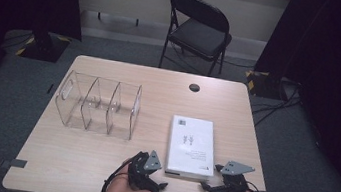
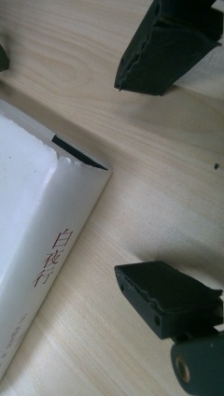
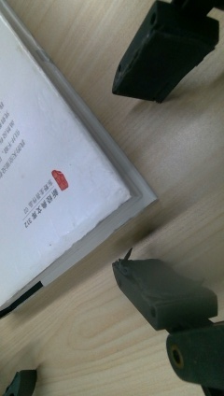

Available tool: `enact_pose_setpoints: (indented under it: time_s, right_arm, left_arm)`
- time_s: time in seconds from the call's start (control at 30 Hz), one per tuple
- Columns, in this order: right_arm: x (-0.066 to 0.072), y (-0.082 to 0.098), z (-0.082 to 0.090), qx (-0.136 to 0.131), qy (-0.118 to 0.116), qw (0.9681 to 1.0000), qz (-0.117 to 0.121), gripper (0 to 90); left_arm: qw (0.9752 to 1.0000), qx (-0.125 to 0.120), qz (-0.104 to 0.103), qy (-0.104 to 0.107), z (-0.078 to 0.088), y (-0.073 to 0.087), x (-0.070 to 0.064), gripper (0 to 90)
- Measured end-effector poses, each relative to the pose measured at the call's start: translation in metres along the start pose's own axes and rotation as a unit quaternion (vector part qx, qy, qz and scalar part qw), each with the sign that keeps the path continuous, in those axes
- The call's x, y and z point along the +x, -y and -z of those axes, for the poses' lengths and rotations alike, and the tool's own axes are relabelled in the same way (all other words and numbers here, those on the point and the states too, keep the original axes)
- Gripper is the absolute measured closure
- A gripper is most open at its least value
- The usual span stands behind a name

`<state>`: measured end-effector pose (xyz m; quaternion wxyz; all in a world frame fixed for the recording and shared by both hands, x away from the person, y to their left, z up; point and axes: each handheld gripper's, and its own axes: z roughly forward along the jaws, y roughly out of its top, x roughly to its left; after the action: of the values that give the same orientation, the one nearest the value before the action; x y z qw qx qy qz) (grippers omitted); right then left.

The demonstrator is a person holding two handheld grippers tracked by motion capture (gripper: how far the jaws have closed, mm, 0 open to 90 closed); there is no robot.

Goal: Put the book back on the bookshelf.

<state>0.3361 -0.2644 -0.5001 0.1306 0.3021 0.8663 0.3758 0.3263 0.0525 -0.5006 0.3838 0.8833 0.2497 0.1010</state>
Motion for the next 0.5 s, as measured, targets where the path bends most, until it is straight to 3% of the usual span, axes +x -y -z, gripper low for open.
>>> enact_pose_setpoints:
  time_s: [0.13,0.27,0.5]
  right_arm:
    - [-0.0001,-0.0006,-0.0007,0.001,-0.001,1.0000,-0.002,12.1]
    - [-0.0005,-0.0012,-0.0011,0.001,-0.001,1.0000,0.000,12.2]
    - [-0.0008,-0.0016,-0.0015,-0.005,0.002,1.0000,-0.006,15.9]
  left_arm:
    - [0.9999,0.007,-0.004,-0.006,0.0006,0.0000,0.0000,7.5]
    - [0.9999,0.000,0.008,-0.011,-0.0009,0.0003,-0.0015,5.7]
    - [0.9998,0.017,-0.006,0.001,-0.0014,-0.0009,-0.0009,0.0]
